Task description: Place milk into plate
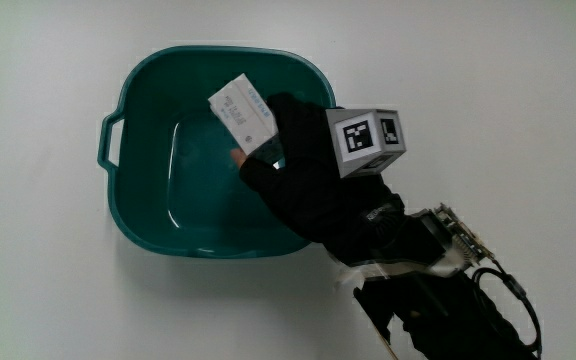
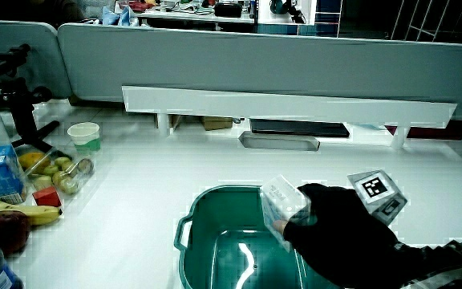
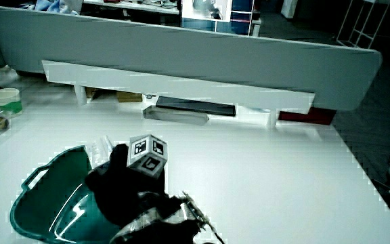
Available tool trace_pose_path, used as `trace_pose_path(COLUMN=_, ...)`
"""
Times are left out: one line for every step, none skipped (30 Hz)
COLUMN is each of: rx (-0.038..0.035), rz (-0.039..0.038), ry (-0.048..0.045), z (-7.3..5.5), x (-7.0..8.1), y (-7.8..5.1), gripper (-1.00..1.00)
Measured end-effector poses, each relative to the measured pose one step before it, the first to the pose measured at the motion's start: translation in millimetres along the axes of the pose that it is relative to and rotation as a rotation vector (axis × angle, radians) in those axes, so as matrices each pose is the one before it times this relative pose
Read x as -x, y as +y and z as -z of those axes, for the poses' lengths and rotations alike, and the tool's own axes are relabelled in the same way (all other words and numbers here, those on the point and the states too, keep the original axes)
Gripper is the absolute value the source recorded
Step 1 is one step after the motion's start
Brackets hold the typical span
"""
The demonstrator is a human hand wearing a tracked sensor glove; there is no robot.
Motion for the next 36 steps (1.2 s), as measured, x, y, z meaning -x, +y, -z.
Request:
trace_pose_path(rx=0.00891, rz=0.00567, ry=0.00281, z=3.62, x=-1.66, y=1.16, gripper=0.0)
trace_pose_path(rx=-0.05326, rz=-0.00067, ry=-0.05989, z=3.01, x=-0.84, y=0.27, gripper=0.0)
trace_pose_path(rx=0.00202, rz=0.00363, ry=-0.00119, z=3.87, x=-2.57, y=0.87, gripper=0.0)
trace_pose_path(rx=0.01865, rz=0.00807, ry=0.0043, z=3.21, x=-1.14, y=0.81, gripper=0.0)
trace_pose_path(rx=0.00691, rz=0.00365, ry=-0.00073, z=2.55, x=-0.03, y=0.33, gripper=0.0)
trace_pose_path(rx=0.0068, rz=0.00083, ry=-0.00172, z=1.4, x=0.43, y=-0.05, gripper=0.0)
trace_pose_path(rx=0.00575, rz=0.00647, ry=0.01176, z=0.52, x=0.94, y=-0.38, gripper=0.0)
trace_pose_path(rx=0.00532, rz=0.0026, ry=0.00086, z=2.87, x=-2.42, y=0.35, gripper=0.0)
trace_pose_path(rx=0.00251, rz=0.00724, ry=-0.00579, z=3.42, x=-3.72, y=0.97, gripper=0.0)
trace_pose_path(rx=0.0199, rz=0.00611, ry=-0.00524, z=-0.24, x=2.73, y=-0.12, gripper=0.0)
trace_pose_path(rx=0.00688, rz=-0.00024, ry=0.01033, z=-1.34, x=3.9, y=-0.93, gripper=0.0)
trace_pose_path(rx=0.00777, rz=0.00616, ry=0.0035, z=4.6, x=-4.49, y=1.37, gripper=0.0)
trace_pose_path(rx=0.01312, rz=0.0032, ry=-0.00473, z=1.35, x=0.64, y=0.01, gripper=0.0)
trace_pose_path(rx=0.00048, rz=-0.00217, ry=-0.00503, z=1.33, x=0.02, y=-0.23, gripper=0.0)
trace_pose_path(rx=-0.0007, rz=0.00474, ry=-0.01308, z=1.54, x=-0.39, y=-0.01, gripper=0.0)
trace_pose_path(rx=0.01223, rz=-0.00401, ry=0.00772, z=-0.19, x=1.59, y=-0.44, gripper=0.0)
trace_pose_path(rx=0.00748, rz=0.00083, ry=-0.00206, z=1.77, x=-1.51, y=0.87, gripper=0.0)
trace_pose_path(rx=-0.00442, rz=0.008, ry=-0.00349, z=0.06, x=-0.48, y=0.39, gripper=0.0)
trace_pose_path(rx=0.00334, rz=-0.00101, ry=0.00161, z=-0.26, x=0.48, y=0.41, gripper=0.0)
trace_pose_path(rx=0.00443, rz=0.0039, ry=-0.0097, z=0.87, x=-0.17, y=0.84, gripper=0.0)
trace_pose_path(rx=0.0147, rz=-0.00312, ry=-0.00498, z=-1.56, x=3.65, y=-0.41, gripper=0.0)
trace_pose_path(rx=0.01088, rz=0.01163, ry=-0.00569, z=2.08, x=-1.93, y=1.53, gripper=0.0)
trace_pose_path(rx=0.01519, rz=0.00528, ry=-0.00744, z=-0.16, x=0.55, y=0.63, gripper=0.0)
trace_pose_path(rx=-0.00042, rz=0.00867, ry=0.00478, z=1.0, x=-2.56, y=0.72, gripper=0.0)
trace_pose_path(rx=-0.01068, rz=0.00367, ry=-0.00508, z=-0.69, x=0.5, y=-0.11, gripper=0.0)
trace_pose_path(rx=0.02715, rz=0.00547, ry=-0.00392, z=-1.46, x=2.3, y=0.46, gripper=0.0)
trace_pose_path(rx=0.00824, rz=0.01071, ry=0.00719, z=-0.1, x=-0.95, y=0.54, gripper=0.0)
trace_pose_path(rx=0.01662, rz=0.01897, ry=-0.02118, z=0.03, x=-0.74, y=1.01, gripper=0.0)
trace_pose_path(rx=0.02619, rz=0.01277, ry=-0.01673, z=0.35, x=-0.49, y=1.31, gripper=0.0)
trace_pose_path(rx=-0.00362, rz=0.00798, ry=-0.00223, z=-2.01, x=2.03, y=-1.51, gripper=0.0)
trace_pose_path(rx=-0.00306, rz=0.00413, ry=-0.01867, z=-0.88, x=0.9, y=-0.93, gripper=-0.03)
trace_pose_path(rx=0.00391, rz=0.00998, ry=-0.03226, z=1.17, x=-0.7, y=0.26, gripper=-0.07)
trace_pose_path(rx=-0.00338, rz=0.0042, ry=-0.00992, z=-1.07, x=1.02, y=-1.14, gripper=-0.1)
trace_pose_path(rx=-0.00158, rz=0.01026, ry=-0.00717, z=-0.62, x=0.45, y=-0.69, gripper=-0.14)
trace_pose_path(rx=-0.00004, rz=0.00538, ry=-0.02693, z=0.39, x=-0.35, y=0.08, gripper=-0.17)
trace_pose_path(rx=0.00415, rz=-0.00209, ry=-0.00334, z=-0.61, x=0.16, y=-0.17, gripper=-0.21)
